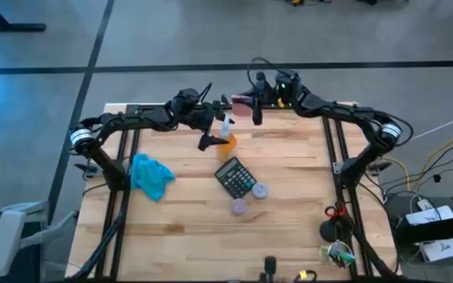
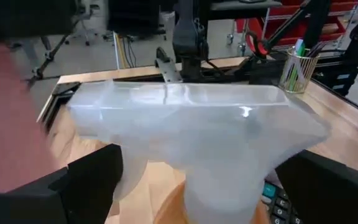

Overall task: Apply microfiber cloth
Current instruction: Spray the back and front of the pink cellphone using the orange spray bottle

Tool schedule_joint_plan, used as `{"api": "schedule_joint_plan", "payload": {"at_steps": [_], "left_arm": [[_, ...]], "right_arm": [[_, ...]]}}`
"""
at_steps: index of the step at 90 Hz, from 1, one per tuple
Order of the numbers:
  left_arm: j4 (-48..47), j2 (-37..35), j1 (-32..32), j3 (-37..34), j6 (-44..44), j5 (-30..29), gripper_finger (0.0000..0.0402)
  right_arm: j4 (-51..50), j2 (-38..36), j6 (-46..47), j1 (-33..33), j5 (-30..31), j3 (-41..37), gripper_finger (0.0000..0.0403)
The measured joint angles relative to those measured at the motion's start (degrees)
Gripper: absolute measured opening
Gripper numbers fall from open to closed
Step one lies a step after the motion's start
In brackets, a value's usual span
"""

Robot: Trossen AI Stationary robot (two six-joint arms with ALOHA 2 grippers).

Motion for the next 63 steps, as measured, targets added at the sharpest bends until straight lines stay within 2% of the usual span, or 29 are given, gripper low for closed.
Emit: {"api": "schedule_joint_plan", "payload": {"at_steps": [23, 37, 47, 63], "left_arm": [[-2.3, -0.7, 0.0, 0.0, -0.2, -1.6, 0.0382], [-2.1, -1.2, -0.4, 0.0, -0.1, -5.8, 0.0382], [-2.4, -1.2, -0.4, 0.0, -2.2, -6.0, 0.0382], [-2.2, -1.2, -1.3, 0.0, -2.7, -6.0, 0.0349]], "right_arm": [[-2.3, 3.1, -1.3, 0.1, -3.4, 6.7, 0.0014], [-3.1, 3.3, -1.9, 0.1, -4.5, 7.6, 0.0014], [-3.1, 3.2, -2.3, 0.4, -6.7, 7.6, 0.0014], [-2.8, 3.2, -3.5, 1.4, -6.5, 7.6, 0.0014]]}}
